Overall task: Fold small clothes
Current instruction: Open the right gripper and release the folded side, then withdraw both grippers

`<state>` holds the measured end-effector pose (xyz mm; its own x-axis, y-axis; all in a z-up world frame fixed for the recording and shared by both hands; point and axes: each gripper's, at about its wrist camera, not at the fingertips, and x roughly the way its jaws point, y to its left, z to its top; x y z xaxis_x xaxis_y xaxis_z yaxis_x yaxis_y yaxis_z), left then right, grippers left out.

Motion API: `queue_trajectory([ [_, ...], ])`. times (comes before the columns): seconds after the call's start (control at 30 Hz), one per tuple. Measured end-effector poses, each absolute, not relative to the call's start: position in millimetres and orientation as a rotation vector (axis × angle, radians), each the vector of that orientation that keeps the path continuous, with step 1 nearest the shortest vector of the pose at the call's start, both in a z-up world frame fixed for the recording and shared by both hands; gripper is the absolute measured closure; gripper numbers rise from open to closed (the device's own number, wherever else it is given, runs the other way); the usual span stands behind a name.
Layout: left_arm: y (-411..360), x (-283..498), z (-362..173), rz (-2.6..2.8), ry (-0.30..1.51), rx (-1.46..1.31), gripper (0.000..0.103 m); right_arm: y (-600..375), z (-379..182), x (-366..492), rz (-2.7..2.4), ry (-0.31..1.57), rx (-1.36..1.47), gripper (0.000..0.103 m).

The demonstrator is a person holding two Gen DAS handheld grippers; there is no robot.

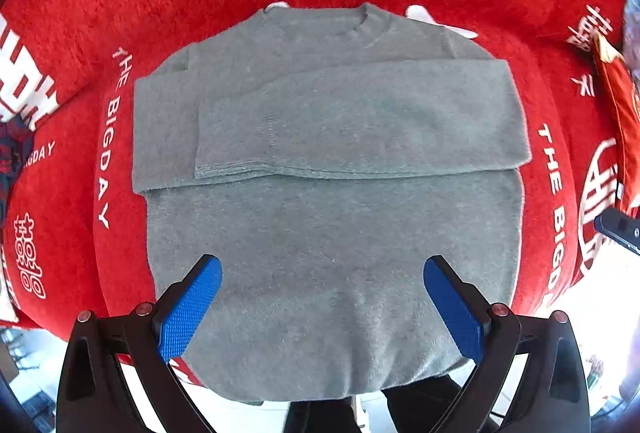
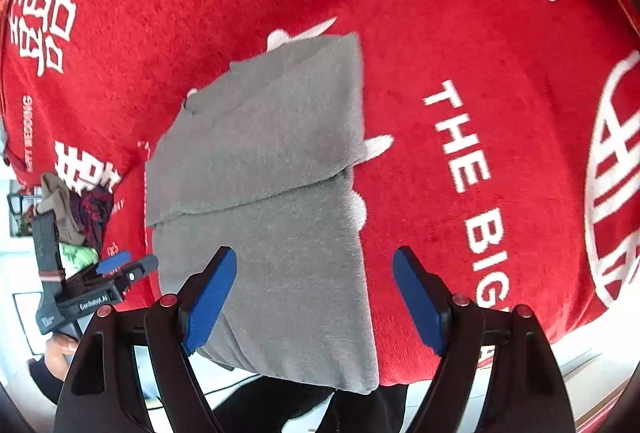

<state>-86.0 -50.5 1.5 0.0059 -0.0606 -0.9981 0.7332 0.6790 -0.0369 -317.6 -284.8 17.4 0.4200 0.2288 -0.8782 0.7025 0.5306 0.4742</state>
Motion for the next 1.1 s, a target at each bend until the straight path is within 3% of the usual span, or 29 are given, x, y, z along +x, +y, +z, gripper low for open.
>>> queue_trajectory([
  [0.2, -33, -98, 10, -0.743, 1.39, 0.635, 0.002, -266, 20, -337, -0.417, 1.108, 1.023, 0.02],
  [0.67, 108, -103, -4, -0.612, 1.406, 0.578, 0.002, -184, -9, -376, -0.421, 1.114, 1.1, 0.02],
  [1.1, 186, -129, -93, -0.585, 1.521, 0.483, 0.002, -134, -98, -402, -0.348, 1.33, 1.08, 0.02],
])
